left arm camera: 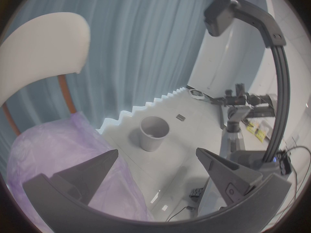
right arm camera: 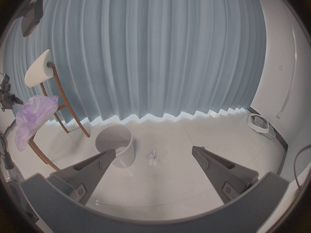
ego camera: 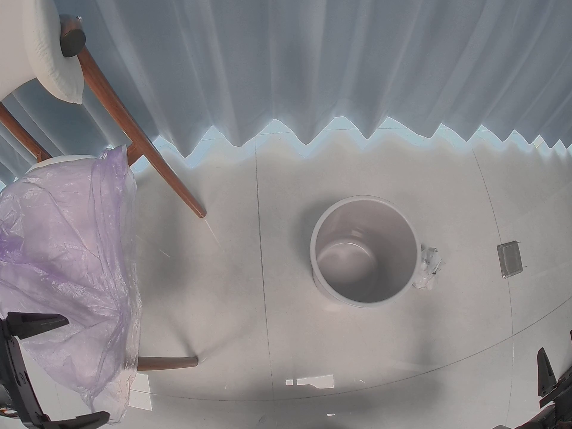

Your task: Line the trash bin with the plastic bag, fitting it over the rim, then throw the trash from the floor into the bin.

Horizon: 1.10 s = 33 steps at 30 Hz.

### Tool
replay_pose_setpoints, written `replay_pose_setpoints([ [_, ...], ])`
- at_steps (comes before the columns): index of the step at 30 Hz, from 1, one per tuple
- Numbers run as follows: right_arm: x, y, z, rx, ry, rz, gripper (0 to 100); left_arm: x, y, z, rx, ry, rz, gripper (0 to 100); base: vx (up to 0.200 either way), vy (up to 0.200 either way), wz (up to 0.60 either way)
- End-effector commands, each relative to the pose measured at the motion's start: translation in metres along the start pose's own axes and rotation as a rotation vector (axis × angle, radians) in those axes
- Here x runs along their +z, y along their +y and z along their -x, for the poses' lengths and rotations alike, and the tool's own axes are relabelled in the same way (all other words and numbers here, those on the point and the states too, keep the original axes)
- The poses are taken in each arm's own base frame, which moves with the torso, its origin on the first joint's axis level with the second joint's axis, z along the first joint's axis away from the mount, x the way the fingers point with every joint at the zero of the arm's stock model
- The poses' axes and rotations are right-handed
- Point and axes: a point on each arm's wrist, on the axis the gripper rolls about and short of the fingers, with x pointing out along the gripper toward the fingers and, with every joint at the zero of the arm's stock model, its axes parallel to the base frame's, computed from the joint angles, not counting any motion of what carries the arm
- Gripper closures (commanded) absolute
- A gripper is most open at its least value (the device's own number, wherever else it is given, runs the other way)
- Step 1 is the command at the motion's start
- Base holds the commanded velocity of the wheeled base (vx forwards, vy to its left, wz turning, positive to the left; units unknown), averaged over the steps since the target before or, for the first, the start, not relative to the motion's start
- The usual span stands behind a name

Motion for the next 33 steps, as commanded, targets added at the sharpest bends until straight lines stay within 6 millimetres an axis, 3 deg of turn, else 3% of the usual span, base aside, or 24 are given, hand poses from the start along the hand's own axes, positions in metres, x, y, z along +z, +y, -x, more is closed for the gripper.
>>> replay_pose_setpoints([
  [1, -0.005, 0.0, 0.0, 0.0, 0.001, 0.0, 0, -0.001, 0.01, -0.021, -0.071, 0.075, -0.06, 0, 0.0, 0.0, 0.0],
  [13, -0.005, 0.0, 0.0, 0.0, 0.0, 0.0, 0, 0.004, 0.029, -0.046, 0.189, 0.207, -0.154, 0, 0.0, 0.0, 0.0],
  [33, -0.005, 0.0, 0.0, 0.0, 0.001, 0.0, 0, 0.02, 0.041, -0.086, 0.357, 0.359, -0.071, 0, 0.0, 0.0, 0.0],
])
